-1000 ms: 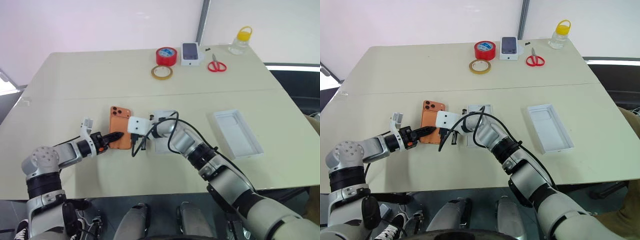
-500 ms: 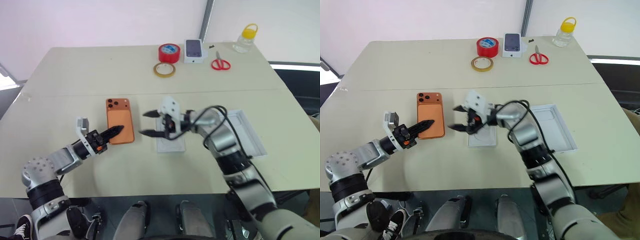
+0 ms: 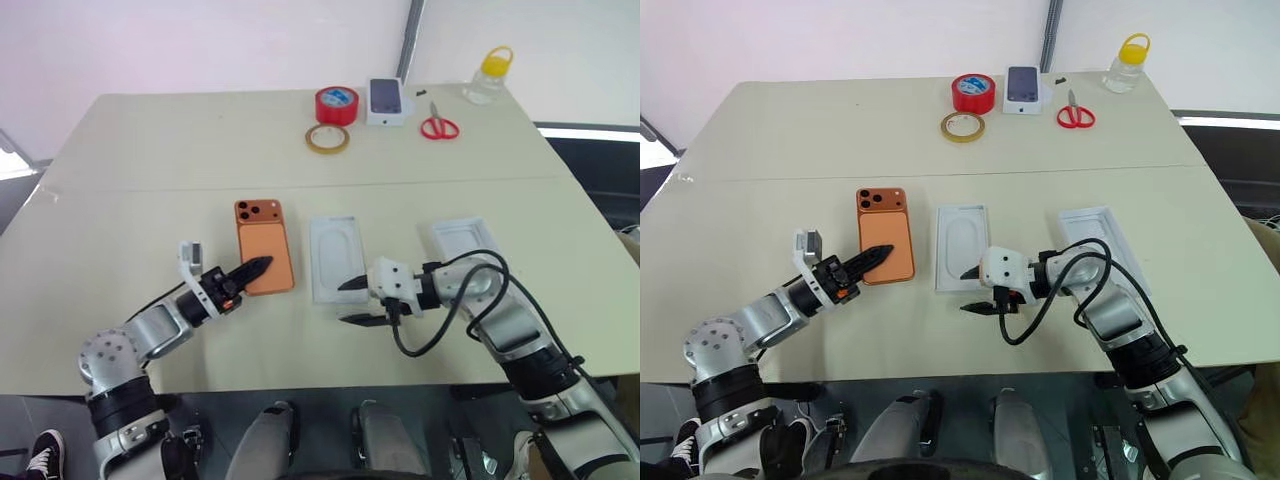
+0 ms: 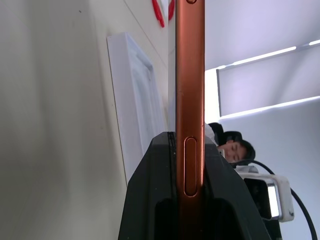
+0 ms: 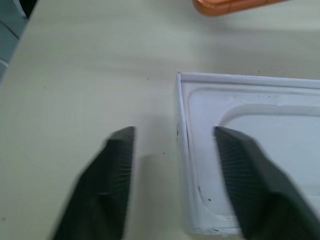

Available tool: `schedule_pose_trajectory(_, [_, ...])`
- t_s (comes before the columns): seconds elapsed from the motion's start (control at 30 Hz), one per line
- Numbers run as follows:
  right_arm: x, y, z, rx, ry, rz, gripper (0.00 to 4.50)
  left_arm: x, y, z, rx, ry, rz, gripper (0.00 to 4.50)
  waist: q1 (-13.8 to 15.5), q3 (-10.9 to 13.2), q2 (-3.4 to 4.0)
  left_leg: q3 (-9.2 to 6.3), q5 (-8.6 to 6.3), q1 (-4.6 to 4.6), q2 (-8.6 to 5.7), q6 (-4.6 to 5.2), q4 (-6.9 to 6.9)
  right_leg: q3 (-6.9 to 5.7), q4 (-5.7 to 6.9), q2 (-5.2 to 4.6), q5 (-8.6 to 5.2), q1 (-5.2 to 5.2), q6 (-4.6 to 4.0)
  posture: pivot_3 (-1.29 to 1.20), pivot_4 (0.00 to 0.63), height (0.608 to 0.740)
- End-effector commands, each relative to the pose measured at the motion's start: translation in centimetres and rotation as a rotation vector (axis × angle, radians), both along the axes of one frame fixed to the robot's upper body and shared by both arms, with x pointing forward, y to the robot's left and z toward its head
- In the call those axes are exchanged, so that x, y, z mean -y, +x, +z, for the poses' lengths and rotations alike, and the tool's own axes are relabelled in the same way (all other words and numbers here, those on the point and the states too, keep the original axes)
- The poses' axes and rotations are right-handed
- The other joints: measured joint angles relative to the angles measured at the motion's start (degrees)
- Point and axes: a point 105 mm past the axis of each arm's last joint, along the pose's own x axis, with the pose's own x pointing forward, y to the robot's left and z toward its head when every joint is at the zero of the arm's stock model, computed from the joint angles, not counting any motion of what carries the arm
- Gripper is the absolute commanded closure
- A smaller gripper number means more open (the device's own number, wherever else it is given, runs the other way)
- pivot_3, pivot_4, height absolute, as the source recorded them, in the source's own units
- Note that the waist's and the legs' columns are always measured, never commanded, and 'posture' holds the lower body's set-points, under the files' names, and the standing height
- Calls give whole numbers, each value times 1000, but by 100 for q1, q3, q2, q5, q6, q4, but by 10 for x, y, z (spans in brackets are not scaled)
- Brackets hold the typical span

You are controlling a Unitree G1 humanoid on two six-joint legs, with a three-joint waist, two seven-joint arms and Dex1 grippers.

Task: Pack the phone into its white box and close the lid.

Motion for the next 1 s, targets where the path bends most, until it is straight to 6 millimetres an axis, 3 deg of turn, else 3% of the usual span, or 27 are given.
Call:
schedule_pose_trajectory(0.03, [-3,2,5,40,5,1,2615,1,1,19,80,-19,-4,4500,63,0,0,1,0,0,0,0,0,0,-1,0,0,0,0,0,150,740])
schedule_pose_trajectory(0.2, [-3,4,4,42,-5,-4,2615,-2,2,18,76,-2,3,4500,98,6,-10,1,4,-1,0,-7,0,0,-4,-1,0,2,0,0,150,740])
schedule_pose_trajectory(0.3, [-2,3,-1,27,-29,5,3481,-2,5,17,72,7,10,4500,94,8,-11,1,3,-1,-1,-6,0,-1,-5,-1,0,3,0,0,150,740])
schedule_pose_trajectory(0.37, [-1,4,-5,31,-48,-4,4464,1,6,19,80,4,6,4500,91,8,-12,0,4,-1,-1,-6,0,-1,-4,-1,0,2,-1,0,150,740])
schedule_pose_trajectory(0.53, [-10,4,3,33,-8,-6,4464,4,9,20,79,1,9,4500,77,8,-12,0,4,0,0,-7,1,-1,-4,0,0,4,-1,0,150,740])
schedule_pose_trajectory(0.67, [-30,9,14,45,48,-37,4464,2,14,28,92,-12,16,4500,75,8,-12,0,4,1,3,-7,1,-1,-1,3,0,1,-2,0,150,740])
schedule_pose_trajectory(0.87, [-56,9,11,56,47,-47,4464,6,26,35,99,-26,22,4500,90,8,-13,0,14,-1,1,-23,2,-1,-2,2,0,1,-2,0,150,740])
schedule_pose_trajectory(1.0, [-54,9,10,29,45,-66,4464,17,24,29,91,-2,-18,4500,89,9,-13,0,15,-2,-3,-26,3,0,-3,0,1,1,-1,0,150,740])
